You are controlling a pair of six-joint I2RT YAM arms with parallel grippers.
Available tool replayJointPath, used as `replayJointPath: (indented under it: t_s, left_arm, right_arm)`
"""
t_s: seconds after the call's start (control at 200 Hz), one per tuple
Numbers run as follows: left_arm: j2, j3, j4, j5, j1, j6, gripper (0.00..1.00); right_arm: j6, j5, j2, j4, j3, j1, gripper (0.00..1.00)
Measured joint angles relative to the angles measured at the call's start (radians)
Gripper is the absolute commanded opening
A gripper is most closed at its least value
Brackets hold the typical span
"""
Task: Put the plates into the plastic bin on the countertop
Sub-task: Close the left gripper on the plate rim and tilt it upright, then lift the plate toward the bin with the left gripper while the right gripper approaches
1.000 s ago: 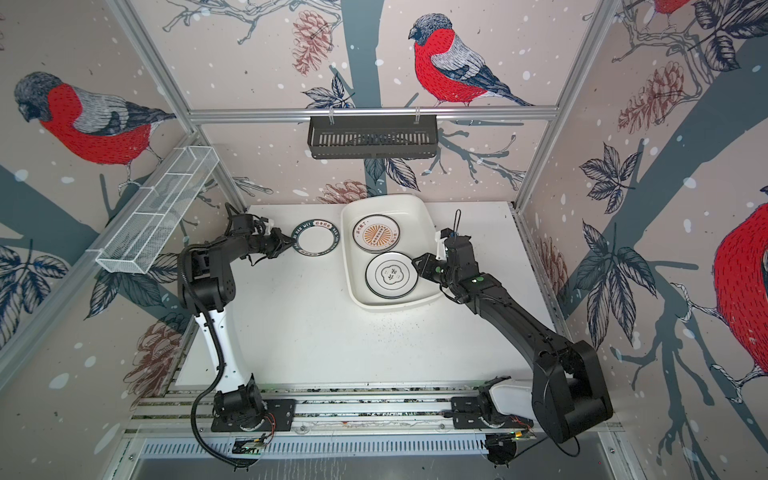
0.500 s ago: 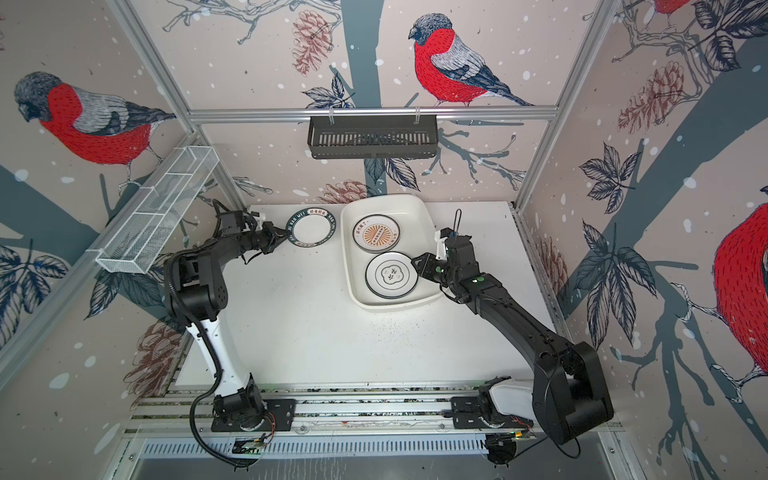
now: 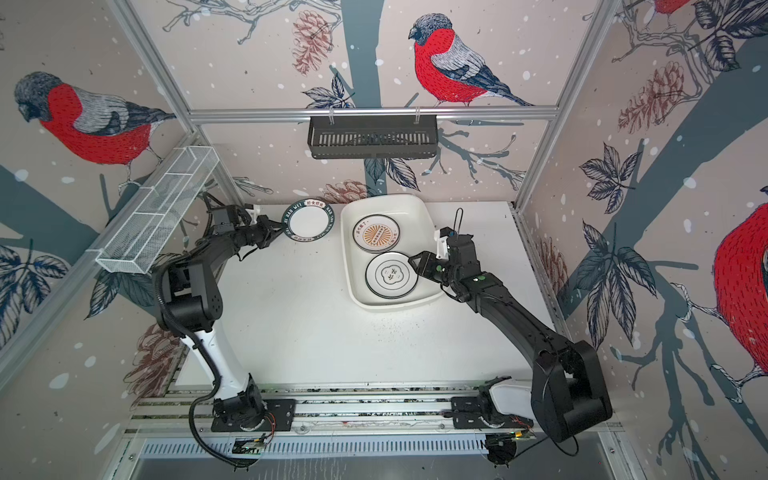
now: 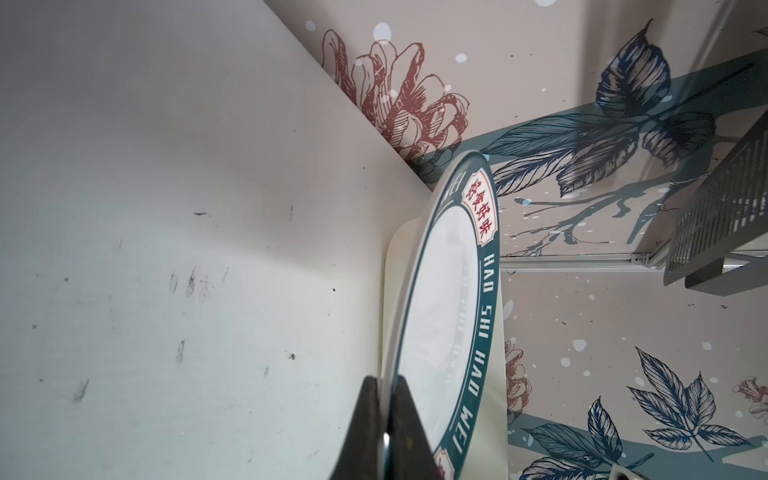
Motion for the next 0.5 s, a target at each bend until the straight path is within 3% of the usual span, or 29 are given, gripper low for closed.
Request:
replayJointPath:
  t_s: [0.5]
  left_arm:
    - [-0.114,-0.035,-0.037,0.02,-0.042,0.016,0.0]
  right_arm:
    - [-0.008,-0.076,0.064,0.007,0.105,-0.009,0.43]
